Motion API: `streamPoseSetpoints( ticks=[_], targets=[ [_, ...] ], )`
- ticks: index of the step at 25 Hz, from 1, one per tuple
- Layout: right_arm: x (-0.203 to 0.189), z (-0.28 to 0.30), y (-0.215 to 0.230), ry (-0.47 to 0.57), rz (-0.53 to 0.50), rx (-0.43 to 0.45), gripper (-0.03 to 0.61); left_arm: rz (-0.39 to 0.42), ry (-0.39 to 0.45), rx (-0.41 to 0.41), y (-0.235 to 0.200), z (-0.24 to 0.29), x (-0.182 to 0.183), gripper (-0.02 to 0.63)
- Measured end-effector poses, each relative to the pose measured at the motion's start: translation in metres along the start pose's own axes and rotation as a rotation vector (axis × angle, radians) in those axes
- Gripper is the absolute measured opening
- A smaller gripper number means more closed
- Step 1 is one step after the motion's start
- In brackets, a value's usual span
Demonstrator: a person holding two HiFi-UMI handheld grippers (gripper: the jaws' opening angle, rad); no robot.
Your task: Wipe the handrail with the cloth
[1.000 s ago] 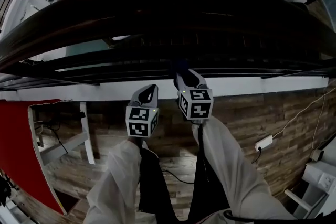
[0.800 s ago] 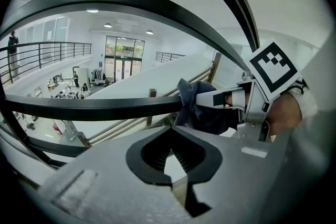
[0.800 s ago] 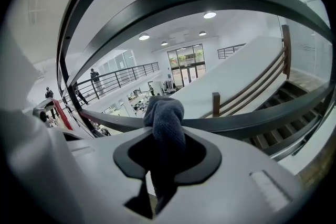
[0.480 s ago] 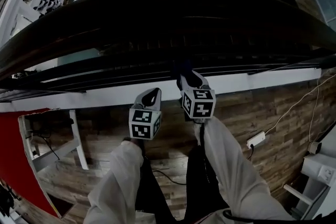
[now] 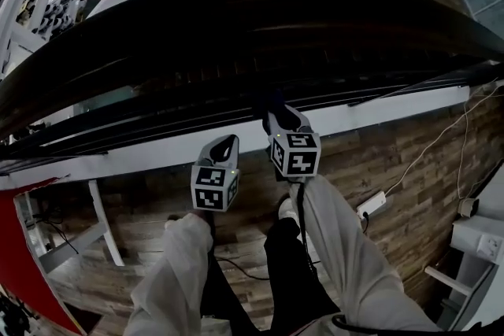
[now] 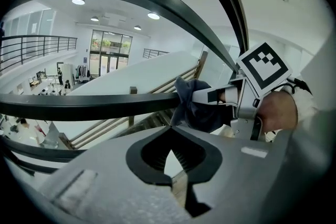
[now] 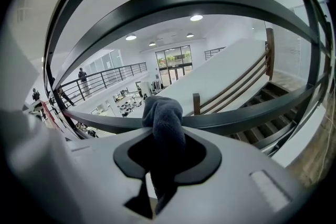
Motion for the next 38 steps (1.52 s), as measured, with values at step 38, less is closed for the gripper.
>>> streamPoseSetpoints(
  ticks=[38],
  targets=[
    [0.010, -0.082, 0.361, 0.107, 0.117, -0.184, 0.084, 0.210, -0.068, -0.231, 0.263, 0.192, 0.043, 0.003]
  ],
)
Point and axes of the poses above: the fingertips, and each gripper's own axes: z forward along the fingers, y to its right, x out of its top, the point moved 3 cm from there along -z, backward along the fingers, and after that the axes turned 2 degrees about x, right-handed, at the moved point
